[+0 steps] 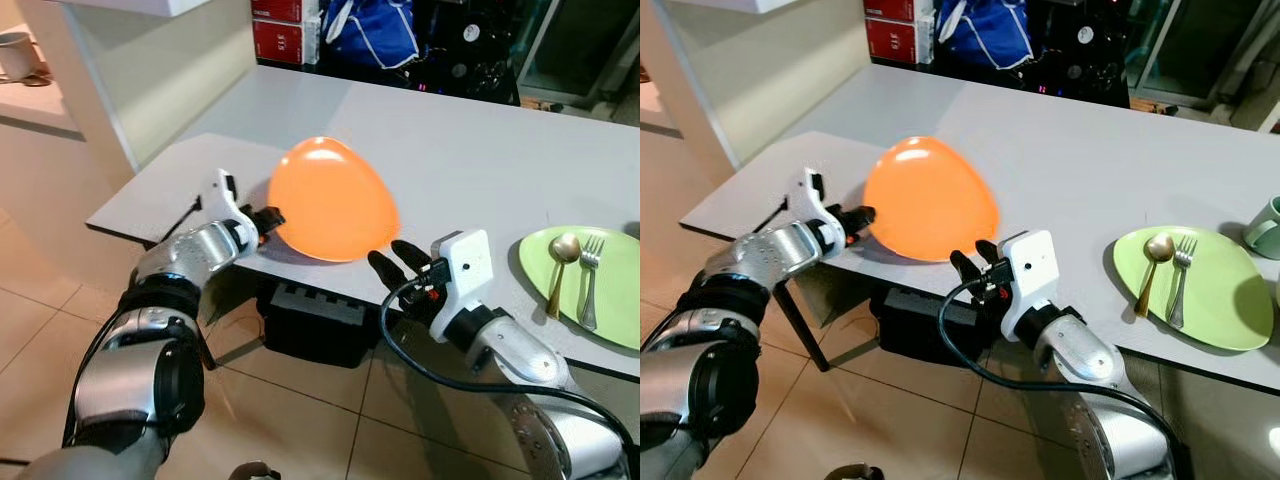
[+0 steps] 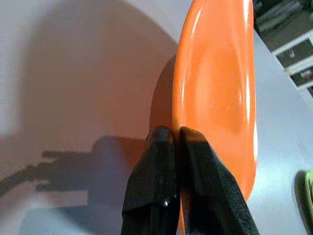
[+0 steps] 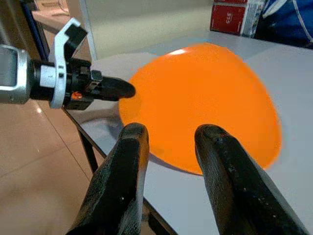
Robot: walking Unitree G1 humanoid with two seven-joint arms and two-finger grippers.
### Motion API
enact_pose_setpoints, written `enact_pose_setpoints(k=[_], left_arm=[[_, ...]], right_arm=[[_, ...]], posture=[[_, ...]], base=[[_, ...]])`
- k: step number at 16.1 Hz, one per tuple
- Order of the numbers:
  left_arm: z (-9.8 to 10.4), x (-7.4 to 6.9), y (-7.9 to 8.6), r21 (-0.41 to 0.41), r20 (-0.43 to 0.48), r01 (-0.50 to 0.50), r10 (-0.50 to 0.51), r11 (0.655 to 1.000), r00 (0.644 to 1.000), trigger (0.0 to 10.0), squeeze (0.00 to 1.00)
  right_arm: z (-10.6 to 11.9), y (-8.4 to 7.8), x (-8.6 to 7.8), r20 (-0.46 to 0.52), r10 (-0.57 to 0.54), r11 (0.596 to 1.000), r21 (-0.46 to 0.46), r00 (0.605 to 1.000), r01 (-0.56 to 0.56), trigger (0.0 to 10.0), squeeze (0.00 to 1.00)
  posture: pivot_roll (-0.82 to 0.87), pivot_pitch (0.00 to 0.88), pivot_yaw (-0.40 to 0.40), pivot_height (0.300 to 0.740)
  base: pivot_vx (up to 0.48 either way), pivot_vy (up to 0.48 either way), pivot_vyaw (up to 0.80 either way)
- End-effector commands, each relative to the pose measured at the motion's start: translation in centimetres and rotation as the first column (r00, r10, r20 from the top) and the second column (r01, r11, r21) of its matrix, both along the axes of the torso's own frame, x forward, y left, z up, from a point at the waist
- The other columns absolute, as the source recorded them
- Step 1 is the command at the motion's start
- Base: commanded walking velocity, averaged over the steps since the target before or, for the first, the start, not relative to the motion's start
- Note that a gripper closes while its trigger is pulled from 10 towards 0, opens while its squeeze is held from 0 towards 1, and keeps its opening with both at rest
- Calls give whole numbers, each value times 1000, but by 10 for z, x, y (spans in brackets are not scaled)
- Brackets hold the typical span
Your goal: Setting the table
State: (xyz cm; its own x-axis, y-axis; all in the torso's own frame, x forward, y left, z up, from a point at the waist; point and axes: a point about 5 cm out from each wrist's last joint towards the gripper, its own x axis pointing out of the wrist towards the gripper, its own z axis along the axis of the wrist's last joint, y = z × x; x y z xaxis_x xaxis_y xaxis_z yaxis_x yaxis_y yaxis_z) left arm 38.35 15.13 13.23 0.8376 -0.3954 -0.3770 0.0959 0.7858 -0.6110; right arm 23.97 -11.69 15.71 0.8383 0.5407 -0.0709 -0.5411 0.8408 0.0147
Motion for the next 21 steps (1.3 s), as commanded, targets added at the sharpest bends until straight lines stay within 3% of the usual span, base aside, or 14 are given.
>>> enact_pose_setpoints(k=[1,5,6,7,17,21], left_arm=[[1,2,-2,56,1,21,-21,998,1000,10000,0],[2,6,1,122,30,4,-8,993,1000,10000,0],[4,8,3,129,40,-15,10,992,999,10000,561],[5,9,3,131,42,-19,13,991,999,10000,1000],[-1,8,13,192,41,-75,68,978,997,10000,1000],[-1,8,22,328,88,-76,50,942,995,10000,1000]], right_arm=[[1,0,-4,-6,0,1000,-12,1000,0,10000,0],[3,-1,-10,-14,-23,1000,-4,1000,23,10000,0],[3,0,-11,-19,-30,1000,-1,999,30,10000,0],[3,0,-12,-21,-35,999,0,999,35,10000,0],[1,-1,-8,-26,-70,997,10,997,70,10000,0],[1,1,-5,-31,-60,997,43,998,61,10000,0]], posture=[[-45,57,10,740],[-48,75,12,740],[-50,80,15,740],[-52,79,18,740],[-47,61,24,740],[-43,39,18,740]], base=[[0,0,0],[0,0,0],[0,0,0],[0,0,0],[0,0,0],[0,0,0]])
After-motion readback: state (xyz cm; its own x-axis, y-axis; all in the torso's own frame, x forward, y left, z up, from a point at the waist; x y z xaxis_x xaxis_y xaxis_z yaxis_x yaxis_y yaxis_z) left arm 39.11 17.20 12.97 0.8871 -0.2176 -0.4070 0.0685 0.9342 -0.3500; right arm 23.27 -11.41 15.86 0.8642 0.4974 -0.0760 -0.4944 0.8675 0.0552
